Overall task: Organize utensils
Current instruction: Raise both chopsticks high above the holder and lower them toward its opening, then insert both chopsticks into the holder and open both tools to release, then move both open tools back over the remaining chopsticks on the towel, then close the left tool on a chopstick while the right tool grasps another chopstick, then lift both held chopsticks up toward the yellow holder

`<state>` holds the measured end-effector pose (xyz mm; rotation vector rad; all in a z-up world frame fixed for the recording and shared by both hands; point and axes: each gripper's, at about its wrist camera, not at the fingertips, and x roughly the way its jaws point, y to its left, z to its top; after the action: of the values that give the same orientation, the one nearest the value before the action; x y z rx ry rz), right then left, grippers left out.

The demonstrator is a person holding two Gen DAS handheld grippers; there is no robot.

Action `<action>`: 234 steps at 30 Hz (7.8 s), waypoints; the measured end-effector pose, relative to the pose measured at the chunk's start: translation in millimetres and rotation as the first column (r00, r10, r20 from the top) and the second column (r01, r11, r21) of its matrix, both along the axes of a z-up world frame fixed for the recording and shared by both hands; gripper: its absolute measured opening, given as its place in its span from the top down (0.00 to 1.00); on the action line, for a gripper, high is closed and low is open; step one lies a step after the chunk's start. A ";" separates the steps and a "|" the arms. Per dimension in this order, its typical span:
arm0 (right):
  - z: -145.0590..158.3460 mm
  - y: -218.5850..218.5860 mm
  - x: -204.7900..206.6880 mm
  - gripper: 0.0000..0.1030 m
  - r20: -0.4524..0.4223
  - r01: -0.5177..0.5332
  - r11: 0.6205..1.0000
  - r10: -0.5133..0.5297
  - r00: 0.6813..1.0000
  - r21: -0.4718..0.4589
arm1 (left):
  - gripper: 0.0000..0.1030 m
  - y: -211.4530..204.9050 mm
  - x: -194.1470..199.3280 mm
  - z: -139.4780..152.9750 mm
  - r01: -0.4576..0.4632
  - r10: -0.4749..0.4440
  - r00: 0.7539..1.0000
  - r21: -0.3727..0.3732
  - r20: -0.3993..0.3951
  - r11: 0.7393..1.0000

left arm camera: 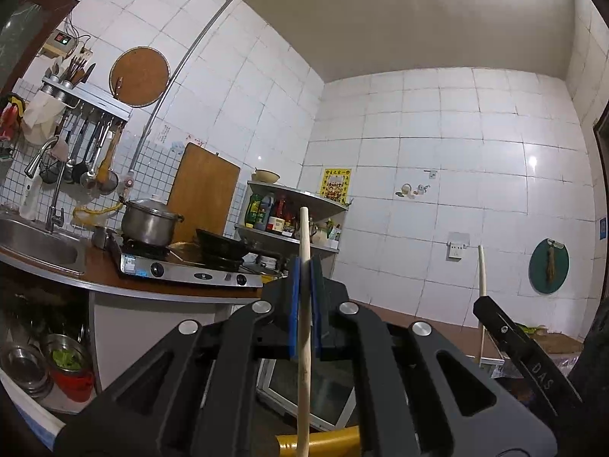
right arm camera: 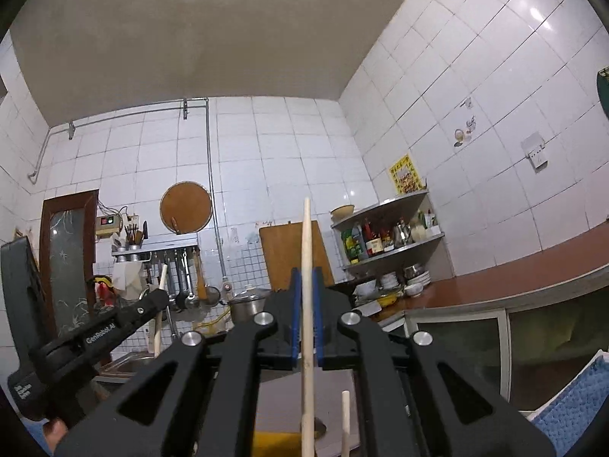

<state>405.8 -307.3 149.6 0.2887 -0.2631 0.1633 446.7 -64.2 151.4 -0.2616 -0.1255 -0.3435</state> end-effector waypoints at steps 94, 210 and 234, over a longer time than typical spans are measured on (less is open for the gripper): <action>-54.1 6.2 -15.9 0.51 -0.441 -0.124 0.984 0.056 0.896 -0.127 | 0.38 4.3 -48.9 -54.9 -0.125 0.242 0.902 0.319 -0.358 0.939; -170.9 79.9 -111.6 0.88 -0.949 -0.206 0.964 -0.102 0.298 -0.168 | 0.94 30.8 -130.5 -178.9 0.167 0.274 0.436 0.376 -0.857 0.912; -117.7 39.5 -131.6 0.94 -0.859 -0.215 0.976 0.095 0.503 -0.018 | 0.96 51.4 -160.0 -117.4 0.116 0.116 0.605 0.231 -0.788 0.966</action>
<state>274.1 -267.8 31.8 0.2384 0.7926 0.1970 286.7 -12.8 34.0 -0.1309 0.8264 -0.2092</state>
